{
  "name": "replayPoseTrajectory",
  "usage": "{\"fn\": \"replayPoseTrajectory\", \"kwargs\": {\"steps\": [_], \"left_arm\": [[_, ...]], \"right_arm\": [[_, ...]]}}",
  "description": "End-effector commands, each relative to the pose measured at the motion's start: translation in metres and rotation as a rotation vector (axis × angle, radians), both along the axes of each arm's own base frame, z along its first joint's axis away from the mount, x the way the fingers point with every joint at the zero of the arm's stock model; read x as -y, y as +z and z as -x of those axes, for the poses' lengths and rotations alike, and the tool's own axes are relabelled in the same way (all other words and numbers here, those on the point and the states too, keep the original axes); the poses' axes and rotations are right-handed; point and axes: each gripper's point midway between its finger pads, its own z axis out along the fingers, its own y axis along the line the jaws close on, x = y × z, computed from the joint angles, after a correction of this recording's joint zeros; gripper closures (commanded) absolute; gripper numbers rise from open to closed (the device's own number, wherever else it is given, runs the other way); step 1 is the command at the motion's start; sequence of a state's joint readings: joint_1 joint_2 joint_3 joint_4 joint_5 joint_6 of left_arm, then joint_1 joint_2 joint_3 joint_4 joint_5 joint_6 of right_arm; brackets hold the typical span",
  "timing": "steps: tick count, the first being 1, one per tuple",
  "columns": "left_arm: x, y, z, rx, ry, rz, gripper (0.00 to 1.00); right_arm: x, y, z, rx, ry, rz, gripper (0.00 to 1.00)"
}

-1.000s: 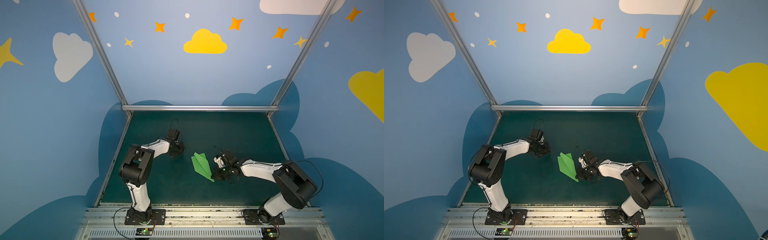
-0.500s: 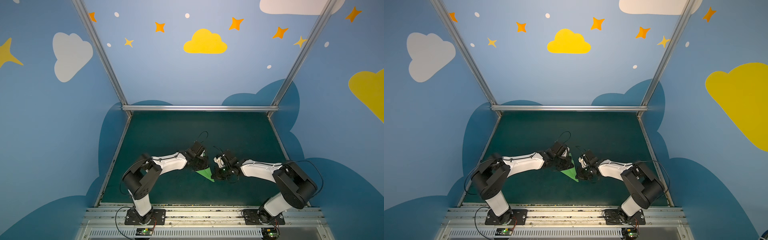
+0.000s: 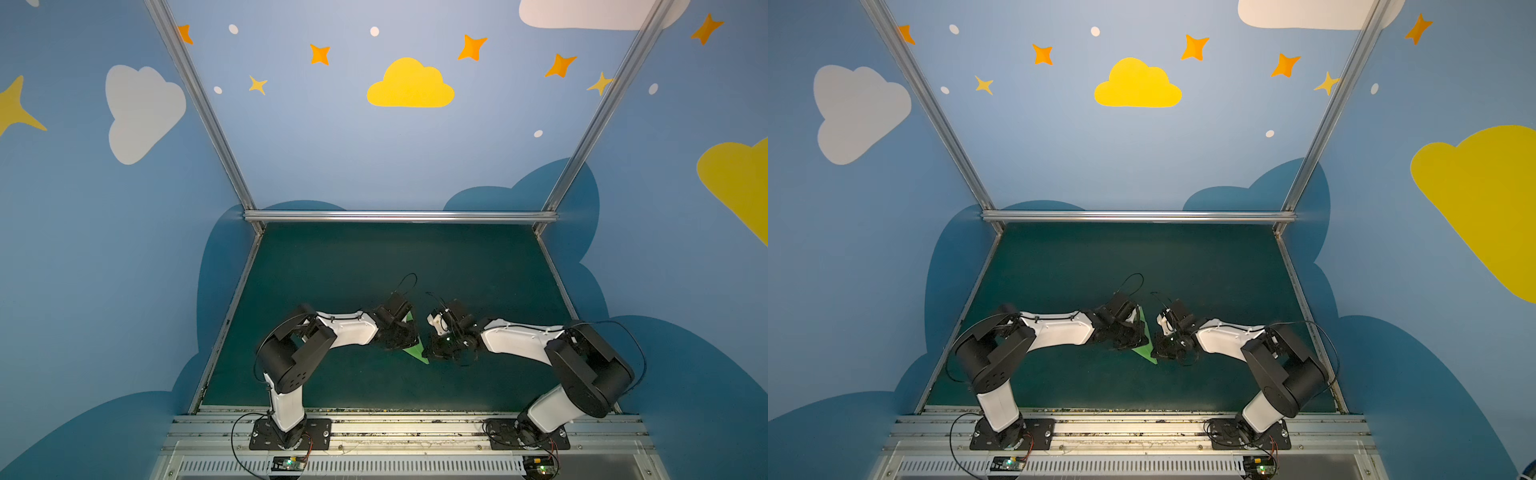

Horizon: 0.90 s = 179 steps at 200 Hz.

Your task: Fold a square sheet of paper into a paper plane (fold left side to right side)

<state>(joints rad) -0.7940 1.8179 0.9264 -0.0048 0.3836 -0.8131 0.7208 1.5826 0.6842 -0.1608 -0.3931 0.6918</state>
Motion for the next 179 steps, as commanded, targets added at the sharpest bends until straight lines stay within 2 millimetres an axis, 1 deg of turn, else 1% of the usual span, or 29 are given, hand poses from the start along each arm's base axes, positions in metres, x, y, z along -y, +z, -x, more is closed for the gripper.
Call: {"fn": "replayPoseTrajectory", "kwargs": {"steps": [1, 41, 58, 87, 105, 119, 135, 179], "left_arm": [[0.001, -0.002, 0.006, -0.004, -0.007, 0.011, 0.96], [0.003, -0.010, 0.013, -0.016, -0.008, 0.012, 0.96], [0.003, -0.009, 0.013, -0.013, 0.004, 0.024, 0.96], [0.004, 0.000, 0.012, 0.009, 0.003, 0.042, 0.96], [0.006, 0.008, 0.015, 0.021, -0.008, 0.055, 0.96], [0.008, 0.010, 0.018, 0.021, -0.015, 0.061, 0.96], [0.010, 0.008, 0.021, 0.015, -0.019, 0.062, 0.96], [0.010, -0.009, 0.027, -0.010, -0.016, 0.048, 0.96]], "right_arm": [[0.046, -0.047, 0.032, -0.116, -0.004, 0.231, 1.00], [0.046, -0.048, 0.033, -0.115, -0.004, 0.232, 1.00], [0.046, -0.048, 0.033, -0.116, -0.003, 0.232, 1.00], [0.046, -0.048, 0.033, -0.117, -0.003, 0.232, 1.00], [0.047, -0.049, 0.034, -0.118, -0.003, 0.234, 1.00], [0.047, -0.049, 0.034, -0.118, -0.004, 0.234, 1.00], [0.048, -0.049, 0.034, -0.118, -0.005, 0.235, 1.00], [0.048, -0.049, 0.035, -0.120, -0.006, 0.237, 1.00]]}}
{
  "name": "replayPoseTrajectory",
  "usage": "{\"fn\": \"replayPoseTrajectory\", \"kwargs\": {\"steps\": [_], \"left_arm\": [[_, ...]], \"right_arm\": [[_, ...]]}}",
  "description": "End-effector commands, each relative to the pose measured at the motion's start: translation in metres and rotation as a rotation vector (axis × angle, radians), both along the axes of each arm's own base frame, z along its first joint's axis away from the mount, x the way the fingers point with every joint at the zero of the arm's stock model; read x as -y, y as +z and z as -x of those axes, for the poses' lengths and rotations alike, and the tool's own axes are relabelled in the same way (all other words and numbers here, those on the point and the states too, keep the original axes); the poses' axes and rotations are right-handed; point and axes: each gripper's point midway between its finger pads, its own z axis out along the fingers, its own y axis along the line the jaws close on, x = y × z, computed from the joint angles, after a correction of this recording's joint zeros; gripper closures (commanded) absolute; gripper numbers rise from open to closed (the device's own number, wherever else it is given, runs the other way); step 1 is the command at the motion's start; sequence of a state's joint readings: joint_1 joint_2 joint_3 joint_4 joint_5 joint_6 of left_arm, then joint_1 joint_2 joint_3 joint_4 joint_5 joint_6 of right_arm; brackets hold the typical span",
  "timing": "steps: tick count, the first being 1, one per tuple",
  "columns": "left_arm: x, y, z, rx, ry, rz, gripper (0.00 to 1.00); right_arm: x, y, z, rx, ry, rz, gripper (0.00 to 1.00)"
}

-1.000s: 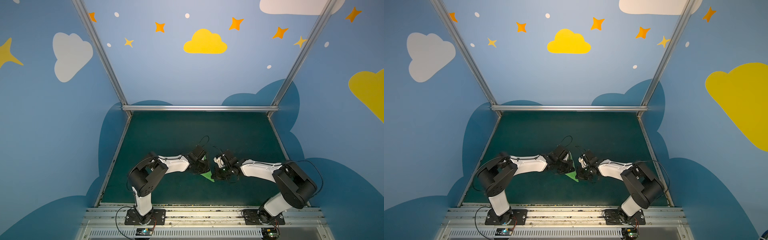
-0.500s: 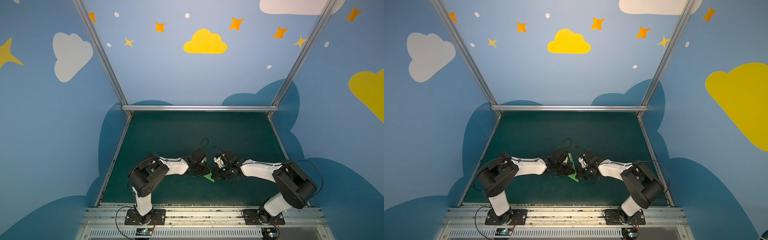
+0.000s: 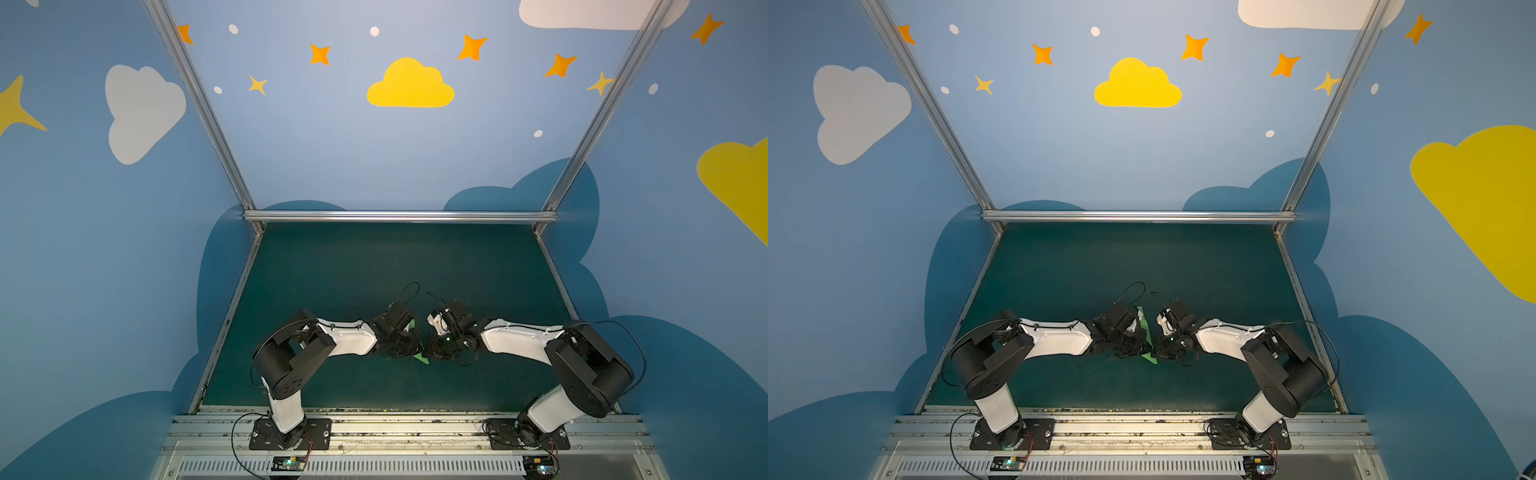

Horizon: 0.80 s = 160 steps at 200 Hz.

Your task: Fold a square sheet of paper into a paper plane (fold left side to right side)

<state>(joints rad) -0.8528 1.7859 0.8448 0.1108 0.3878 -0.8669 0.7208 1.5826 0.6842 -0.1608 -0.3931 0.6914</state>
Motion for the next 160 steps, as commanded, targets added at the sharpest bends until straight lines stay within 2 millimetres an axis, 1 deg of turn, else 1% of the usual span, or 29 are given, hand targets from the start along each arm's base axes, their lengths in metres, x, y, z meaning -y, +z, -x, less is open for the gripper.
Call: {"fn": "replayPoseTrajectory", "kwargs": {"steps": [1, 15, 39, 82, 160], "left_arm": [[-0.002, -0.011, 0.004, -0.020, 0.004, -0.011, 0.96], [-0.006, -0.016, 0.004, -0.020, 0.011, -0.033, 0.96], [-0.012, -0.020, 0.002, -0.014, 0.018, -0.059, 0.96], [-0.030, -0.030, -0.003, -0.023, 0.045, -0.090, 0.96], [-0.060, -0.038, -0.022, -0.025, 0.099, -0.120, 0.96]], "right_arm": [[0.048, -0.049, 0.035, -0.120, -0.007, 0.236, 1.00], [0.049, -0.050, 0.036, -0.120, -0.005, 0.239, 1.00], [0.049, -0.049, 0.036, -0.118, -0.005, 0.238, 1.00], [0.050, -0.049, 0.036, -0.119, -0.005, 0.241, 1.00], [0.049, -0.049, 0.035, -0.118, -0.006, 0.241, 1.00]]}}
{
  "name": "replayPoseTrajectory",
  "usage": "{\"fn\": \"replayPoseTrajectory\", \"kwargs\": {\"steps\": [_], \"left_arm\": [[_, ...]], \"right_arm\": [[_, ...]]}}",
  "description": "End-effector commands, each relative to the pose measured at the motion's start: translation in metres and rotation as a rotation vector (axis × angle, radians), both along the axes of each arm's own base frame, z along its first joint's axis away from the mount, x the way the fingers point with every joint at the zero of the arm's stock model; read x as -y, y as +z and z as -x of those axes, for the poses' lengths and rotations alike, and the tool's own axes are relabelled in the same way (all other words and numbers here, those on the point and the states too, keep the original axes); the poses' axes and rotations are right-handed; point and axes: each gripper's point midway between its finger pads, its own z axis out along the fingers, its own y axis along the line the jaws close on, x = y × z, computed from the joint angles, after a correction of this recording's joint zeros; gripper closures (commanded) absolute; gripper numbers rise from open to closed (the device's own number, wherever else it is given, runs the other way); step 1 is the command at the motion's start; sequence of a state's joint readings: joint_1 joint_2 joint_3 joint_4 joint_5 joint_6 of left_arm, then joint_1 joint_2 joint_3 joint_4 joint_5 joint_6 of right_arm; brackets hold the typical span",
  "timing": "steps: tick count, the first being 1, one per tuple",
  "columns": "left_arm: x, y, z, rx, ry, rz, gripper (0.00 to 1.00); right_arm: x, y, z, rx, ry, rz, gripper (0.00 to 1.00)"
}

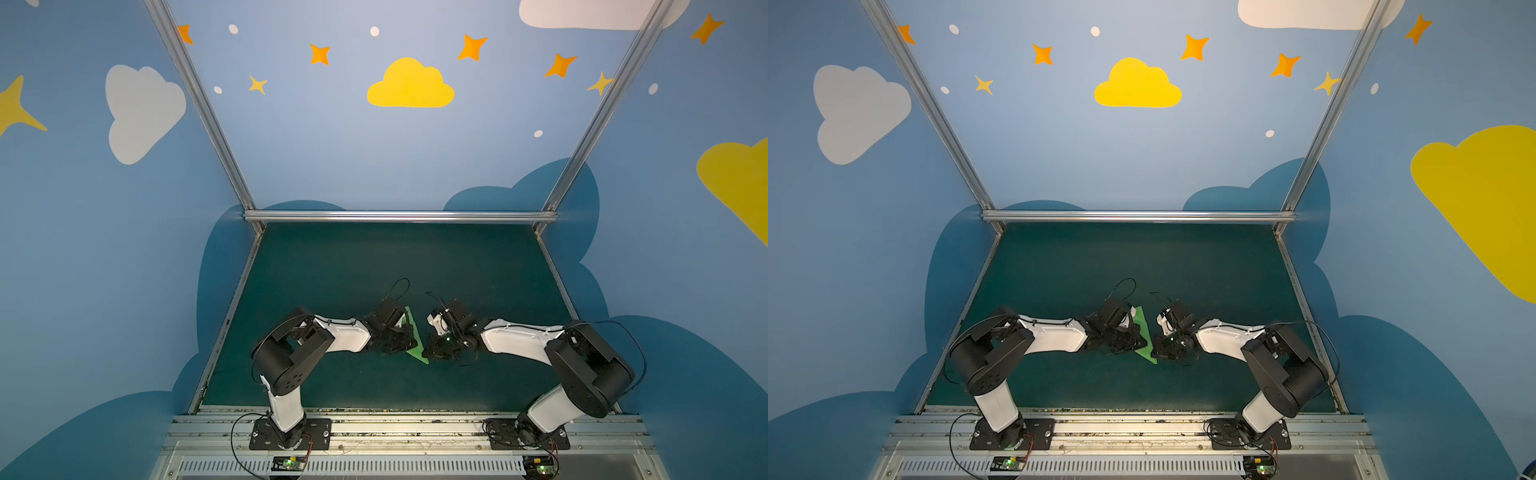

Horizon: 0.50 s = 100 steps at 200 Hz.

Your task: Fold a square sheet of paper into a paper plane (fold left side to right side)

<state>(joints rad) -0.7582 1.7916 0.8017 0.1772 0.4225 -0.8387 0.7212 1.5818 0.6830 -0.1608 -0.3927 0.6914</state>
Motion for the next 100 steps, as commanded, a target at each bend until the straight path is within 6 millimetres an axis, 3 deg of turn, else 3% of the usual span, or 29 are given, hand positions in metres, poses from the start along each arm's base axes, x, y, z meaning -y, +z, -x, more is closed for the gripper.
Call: {"fn": "replayPoseTrajectory", "kwargs": {"steps": [1, 100], "left_arm": [[-0.038, -0.032, 0.002, -0.041, 0.048, -0.147, 0.96], [-0.076, -0.046, -0.023, -0.057, 0.107, -0.201, 0.96]], "right_arm": [[0.049, -0.049, 0.035, -0.118, -0.006, 0.240, 1.00], [0.051, -0.048, 0.036, -0.119, -0.009, 0.242, 1.00]]}}
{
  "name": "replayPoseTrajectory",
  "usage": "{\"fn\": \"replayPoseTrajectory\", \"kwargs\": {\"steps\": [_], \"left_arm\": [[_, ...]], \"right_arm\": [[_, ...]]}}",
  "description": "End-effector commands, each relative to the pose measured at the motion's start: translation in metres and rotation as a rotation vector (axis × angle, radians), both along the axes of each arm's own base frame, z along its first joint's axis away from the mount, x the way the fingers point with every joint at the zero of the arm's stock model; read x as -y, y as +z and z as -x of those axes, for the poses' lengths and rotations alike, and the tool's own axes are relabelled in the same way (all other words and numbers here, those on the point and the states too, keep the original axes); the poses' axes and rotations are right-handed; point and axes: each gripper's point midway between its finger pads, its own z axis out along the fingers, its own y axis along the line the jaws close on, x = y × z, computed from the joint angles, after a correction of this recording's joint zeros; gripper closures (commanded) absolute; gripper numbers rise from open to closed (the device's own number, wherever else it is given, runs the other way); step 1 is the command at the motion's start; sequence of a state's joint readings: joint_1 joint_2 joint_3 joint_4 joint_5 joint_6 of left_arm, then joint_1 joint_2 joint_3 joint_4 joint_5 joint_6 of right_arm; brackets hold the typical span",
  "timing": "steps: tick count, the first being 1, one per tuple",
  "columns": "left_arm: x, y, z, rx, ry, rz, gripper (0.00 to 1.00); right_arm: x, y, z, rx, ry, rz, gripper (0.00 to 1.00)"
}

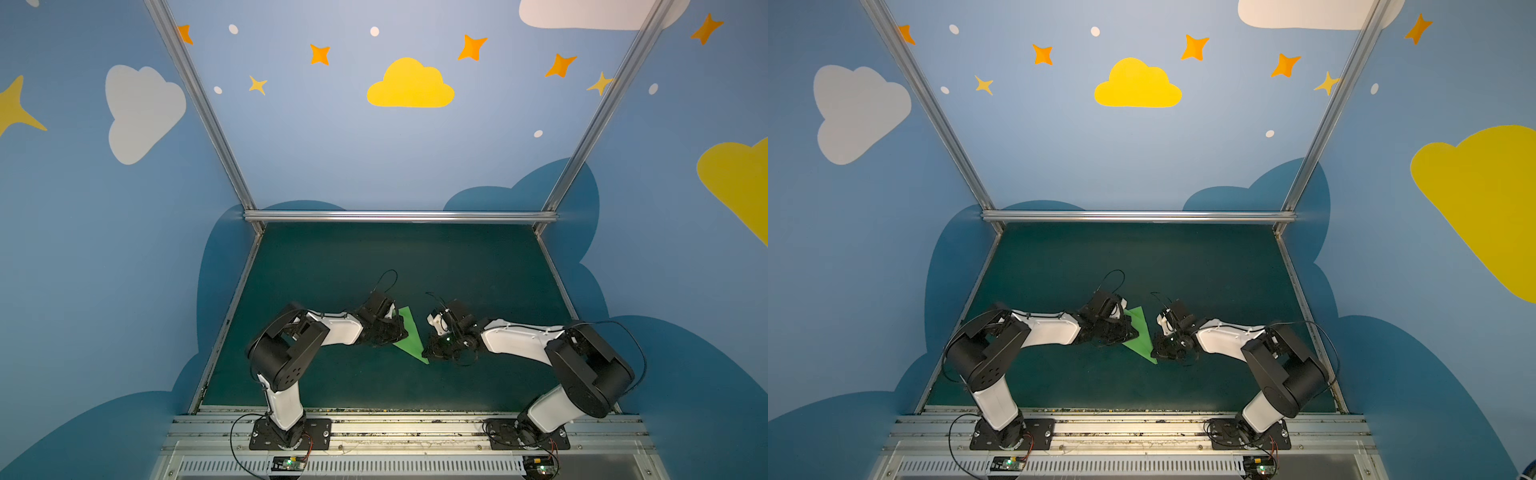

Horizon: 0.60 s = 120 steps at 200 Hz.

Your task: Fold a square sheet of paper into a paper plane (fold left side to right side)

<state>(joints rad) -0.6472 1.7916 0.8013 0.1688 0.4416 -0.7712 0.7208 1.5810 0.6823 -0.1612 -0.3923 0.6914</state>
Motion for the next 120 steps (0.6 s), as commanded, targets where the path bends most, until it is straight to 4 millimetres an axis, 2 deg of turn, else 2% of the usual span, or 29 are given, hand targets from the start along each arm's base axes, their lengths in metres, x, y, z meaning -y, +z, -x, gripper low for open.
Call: {"fn": "replayPoseTrajectory", "kwargs": {"steps": [1, 68, 120], "left_arm": [[-0.047, -0.045, 0.008, -0.089, 0.062, -0.192, 0.96], [-0.075, -0.058, -0.011, -0.111, 0.121, -0.230, 0.96], [-0.097, -0.061, -0.030, -0.121, 0.183, -0.242, 0.96]], "right_arm": [[0.050, -0.048, 0.036, -0.119, -0.008, 0.242, 1.00], [0.051, -0.047, 0.036, -0.116, -0.005, 0.243, 1.00], [0.051, -0.048, 0.036, -0.117, -0.006, 0.245, 1.00]]}}
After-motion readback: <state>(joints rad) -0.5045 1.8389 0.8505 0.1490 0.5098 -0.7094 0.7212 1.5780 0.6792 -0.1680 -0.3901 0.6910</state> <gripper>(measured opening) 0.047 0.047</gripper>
